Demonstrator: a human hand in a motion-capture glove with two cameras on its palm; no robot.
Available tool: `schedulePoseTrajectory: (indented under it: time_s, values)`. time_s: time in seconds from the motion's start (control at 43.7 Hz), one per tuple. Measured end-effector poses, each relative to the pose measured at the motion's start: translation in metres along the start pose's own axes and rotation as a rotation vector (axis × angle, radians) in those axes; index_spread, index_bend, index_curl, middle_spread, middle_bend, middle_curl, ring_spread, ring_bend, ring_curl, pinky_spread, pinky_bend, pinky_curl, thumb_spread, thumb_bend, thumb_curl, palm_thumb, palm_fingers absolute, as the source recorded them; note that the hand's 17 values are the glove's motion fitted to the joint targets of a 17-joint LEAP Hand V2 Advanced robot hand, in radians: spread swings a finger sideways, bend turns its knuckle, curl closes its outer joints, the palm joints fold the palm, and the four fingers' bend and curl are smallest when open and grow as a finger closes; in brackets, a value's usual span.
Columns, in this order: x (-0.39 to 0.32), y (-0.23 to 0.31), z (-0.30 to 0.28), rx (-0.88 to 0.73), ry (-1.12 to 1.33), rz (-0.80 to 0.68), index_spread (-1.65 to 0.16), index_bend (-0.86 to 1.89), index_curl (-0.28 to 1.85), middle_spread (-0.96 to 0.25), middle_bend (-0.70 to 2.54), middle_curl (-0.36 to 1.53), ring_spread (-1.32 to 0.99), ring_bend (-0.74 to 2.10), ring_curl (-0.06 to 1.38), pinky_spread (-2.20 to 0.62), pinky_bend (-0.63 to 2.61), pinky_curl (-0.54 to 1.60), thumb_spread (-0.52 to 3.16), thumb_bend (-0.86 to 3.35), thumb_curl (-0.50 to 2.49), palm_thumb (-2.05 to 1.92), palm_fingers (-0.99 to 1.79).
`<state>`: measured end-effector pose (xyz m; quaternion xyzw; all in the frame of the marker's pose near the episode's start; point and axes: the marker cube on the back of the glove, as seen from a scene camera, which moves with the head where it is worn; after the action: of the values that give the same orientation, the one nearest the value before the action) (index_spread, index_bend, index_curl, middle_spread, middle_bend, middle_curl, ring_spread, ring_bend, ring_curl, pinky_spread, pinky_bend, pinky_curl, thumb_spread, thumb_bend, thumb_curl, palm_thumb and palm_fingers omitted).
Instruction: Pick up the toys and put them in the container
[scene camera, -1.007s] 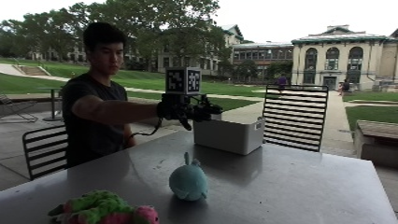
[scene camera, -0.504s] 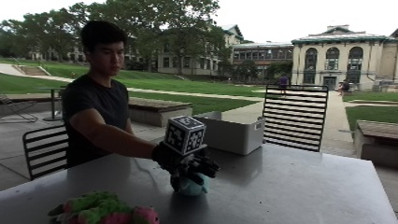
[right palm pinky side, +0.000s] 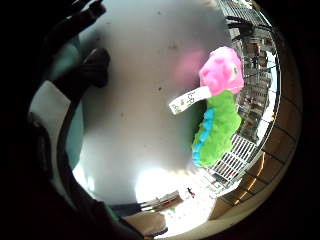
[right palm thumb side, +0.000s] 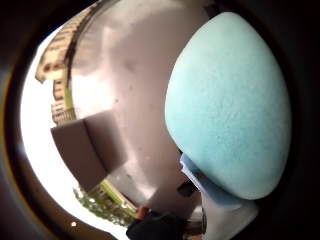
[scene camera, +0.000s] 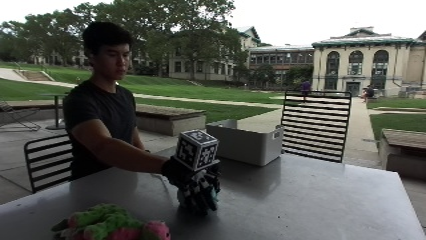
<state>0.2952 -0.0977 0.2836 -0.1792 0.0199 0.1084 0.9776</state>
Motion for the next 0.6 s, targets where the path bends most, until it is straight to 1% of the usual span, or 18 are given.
schedulePoseTrajectory:
  time_s: [0.023, 0.046, 0.092, 0.137, 0.16, 0.183, 0.229, 0.252, 0.275, 0.412, 0.481, 0.504, 0.526, 0.549, 0.572, 0.595]
  values:
    - [-0.002, 0.002, -0.001, 0.008, 0.012, 0.003, -0.3, 0.79, 0.46, -0.05, 0.21, 0.15, -0.17, 0.77, 0.3, -0.35, 1.23, 0.31, 1.24, 0.38, 0.44, 0.74, 0.77]
    - [-0.005, 0.003, -0.002, 0.017, 0.03, 0.007, -0.29, 0.79, 0.47, -0.07, 0.28, 0.18, -0.21, 0.83, 0.33, -0.37, 1.18, 0.3, 1.25, 0.42, 0.46, 0.79, 0.89]
    - [-0.01, 0.006, -0.003, 0.044, 0.075, 0.02, -0.29, 0.78, 0.48, -0.11, 0.33, 0.2, -0.26, 0.86, 0.34, -0.39, 1.12, 0.28, 1.21, 0.43, 0.48, 0.83, 0.95]
    - [-0.014, 0.009, -0.004, 0.079, 0.121, 0.032, -0.29, 0.75, 0.49, -0.16, 0.47, 0.24, -0.31, 0.96, 0.37, -0.43, 1.02, 0.26, 1.24, 0.52, 0.53, 0.94, 1.14]
    - [-0.016, 0.01, -0.004, 0.098, 0.143, 0.037, -0.28, 0.74, 0.5, -0.16, 0.44, 0.24, -0.32, 0.95, 0.37, -0.43, 1.03, 0.27, 1.2, 0.5, 0.53, 0.93, 1.07]
    - [-0.017, 0.011, -0.004, 0.118, 0.164, 0.04, -0.28, 0.73, 0.51, -0.2, 0.55, 0.28, -0.34, 0.99, 0.39, -0.45, 0.97, 0.26, 1.28, 0.56, 0.54, 0.98, 1.2]
    - [-0.018, 0.012, -0.006, 0.151, 0.193, 0.049, -0.28, 0.7, 0.53, -0.23, 0.72, 0.34, -0.36, 1.03, 0.41, -0.48, 0.9, 0.25, 1.39, 0.64, 0.56, 1.01, 1.28]
    - [-0.018, 0.012, -0.006, 0.161, 0.197, 0.054, -0.28, 0.7, 0.54, -0.25, 0.75, 0.35, -0.36, 1.04, 0.41, -0.49, 0.89, 0.25, 1.42, 0.66, 0.57, 1.02, 1.27]
    - [-0.018, 0.013, -0.006, 0.167, 0.196, 0.059, -0.28, 0.69, 0.55, -0.26, 0.88, 0.39, -0.38, 1.03, 0.41, -0.49, 0.85, 0.24, 1.48, 0.69, 0.56, 1.01, 1.33]
    - [-0.024, 0.023, -0.022, 0.175, 0.149, 0.073, -0.29, 0.68, 0.59, -0.29, 1.07, 0.46, -0.42, 1.06, 0.42, -0.52, 0.8, 0.25, 1.63, 0.8, 0.58, 1.01, 1.31]
    - [-0.034, 0.034, -0.047, 0.183, 0.115, 0.074, -0.29, 0.66, 0.61, -0.28, 1.15, 0.49, -0.42, 1.11, 0.43, -0.52, 0.77, 0.26, 1.55, 0.79, 0.62, 1.03, 1.32]
    - [-0.037, 0.038, -0.058, 0.189, 0.104, 0.072, -0.29, 0.6, 0.6, -0.29, 1.09, 0.47, -0.42, 1.16, 0.45, -0.5, 0.81, 0.27, 1.37, 0.61, 0.61, 0.87, 1.17]
    - [-0.041, 0.042, -0.069, 0.196, 0.093, 0.069, -0.3, 0.59, 0.61, -0.3, 1.01, 0.46, -0.42, 1.15, 0.44, -0.5, 0.87, 0.29, 1.31, 0.53, 0.59, 0.77, 1.08]
    - [-0.045, 0.046, -0.081, 0.203, 0.079, 0.065, -0.3, 0.58, 0.62, -0.3, 1.09, 0.49, -0.43, 1.18, 0.45, -0.5, 0.8, 0.27, 1.26, 0.56, 0.64, 0.85, 1.18]
    - [-0.049, 0.051, -0.094, 0.208, 0.064, 0.061, -0.3, 0.56, 0.62, -0.31, 0.99, 0.46, -0.42, 1.16, 0.45, -0.49, 0.89, 0.31, 1.21, 0.46, 0.61, 0.72, 1.04]
    - [-0.054, 0.056, -0.106, 0.212, 0.05, 0.056, -0.31, 0.54, 0.63, -0.32, 0.98, 0.46, -0.42, 1.16, 0.45, -0.49, 0.9, 0.31, 1.16, 0.43, 0.62, 0.7, 1.03]
